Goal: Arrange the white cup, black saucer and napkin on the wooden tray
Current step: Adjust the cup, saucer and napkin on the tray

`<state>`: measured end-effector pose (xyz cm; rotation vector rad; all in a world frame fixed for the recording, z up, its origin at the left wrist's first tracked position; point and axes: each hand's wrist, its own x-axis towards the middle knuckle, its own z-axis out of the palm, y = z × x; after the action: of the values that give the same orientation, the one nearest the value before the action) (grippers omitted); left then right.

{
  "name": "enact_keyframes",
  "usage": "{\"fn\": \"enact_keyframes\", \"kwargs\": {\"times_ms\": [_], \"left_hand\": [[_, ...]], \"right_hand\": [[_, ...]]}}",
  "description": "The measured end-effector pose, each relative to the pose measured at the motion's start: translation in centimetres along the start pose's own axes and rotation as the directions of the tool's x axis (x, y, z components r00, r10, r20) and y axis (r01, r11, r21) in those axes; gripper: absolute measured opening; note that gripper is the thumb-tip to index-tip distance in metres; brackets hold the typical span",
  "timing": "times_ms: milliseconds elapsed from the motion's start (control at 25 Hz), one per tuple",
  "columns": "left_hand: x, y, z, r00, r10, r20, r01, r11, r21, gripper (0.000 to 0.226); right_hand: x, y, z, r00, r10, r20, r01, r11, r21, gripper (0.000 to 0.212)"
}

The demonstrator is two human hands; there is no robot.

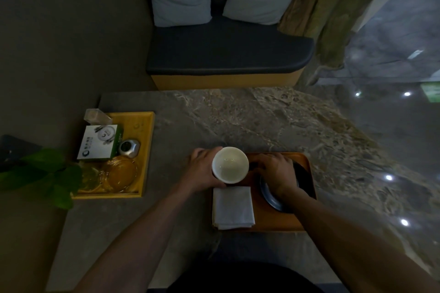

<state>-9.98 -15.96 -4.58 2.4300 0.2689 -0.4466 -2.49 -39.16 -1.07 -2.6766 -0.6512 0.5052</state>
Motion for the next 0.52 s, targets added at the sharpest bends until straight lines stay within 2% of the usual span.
{"fn": "enact_keyframes", "kwargs": {"times_ms": [520], "left_hand": [[-0.48,0.7,0.31,1.0,-0.007,-0.01,0.007,1.0,-0.027,0.109]], "right_hand": [[-0.57,-0.1,-0.69,1.0,0.021,0.017,-0.021,0.999,-0.027,0.032]]}}
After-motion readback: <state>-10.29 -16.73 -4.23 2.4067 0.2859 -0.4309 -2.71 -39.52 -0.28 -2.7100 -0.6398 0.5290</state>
